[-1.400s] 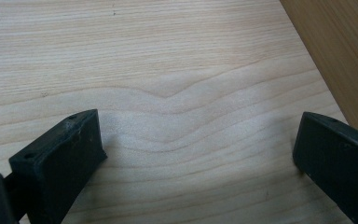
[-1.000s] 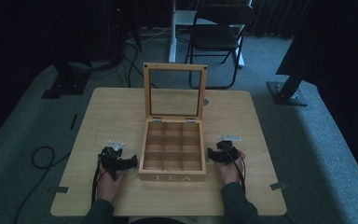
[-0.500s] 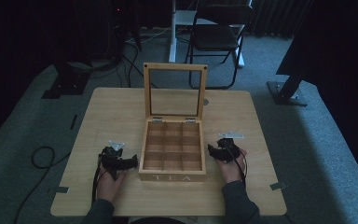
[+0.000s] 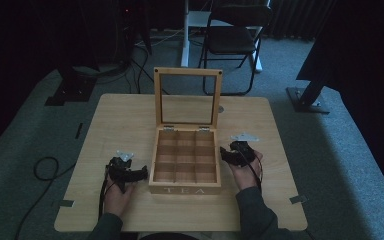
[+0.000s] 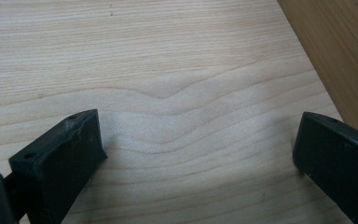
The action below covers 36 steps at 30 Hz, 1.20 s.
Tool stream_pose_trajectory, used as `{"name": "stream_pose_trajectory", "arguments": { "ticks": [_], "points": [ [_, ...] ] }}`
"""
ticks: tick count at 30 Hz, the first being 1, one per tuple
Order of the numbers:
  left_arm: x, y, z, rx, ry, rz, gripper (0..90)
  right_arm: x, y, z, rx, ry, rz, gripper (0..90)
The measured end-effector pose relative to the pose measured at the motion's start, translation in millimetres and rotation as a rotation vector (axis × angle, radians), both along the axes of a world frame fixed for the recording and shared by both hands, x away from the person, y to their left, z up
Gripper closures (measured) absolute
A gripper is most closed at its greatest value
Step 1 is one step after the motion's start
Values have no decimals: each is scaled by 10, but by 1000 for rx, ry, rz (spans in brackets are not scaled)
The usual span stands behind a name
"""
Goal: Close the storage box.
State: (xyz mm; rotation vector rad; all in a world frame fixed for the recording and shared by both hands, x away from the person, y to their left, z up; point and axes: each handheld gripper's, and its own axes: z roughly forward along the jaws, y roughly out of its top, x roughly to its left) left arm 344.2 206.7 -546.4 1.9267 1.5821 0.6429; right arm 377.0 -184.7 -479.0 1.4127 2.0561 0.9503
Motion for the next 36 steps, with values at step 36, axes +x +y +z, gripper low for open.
{"name": "stream_pose_trajectory", "arguments": {
  "ticks": [36],
  "points": [
    [0, 1, 0, 2, -1, -1, 16, 384, 151, 465, 27, -63, 100, 381]
  ]
}}
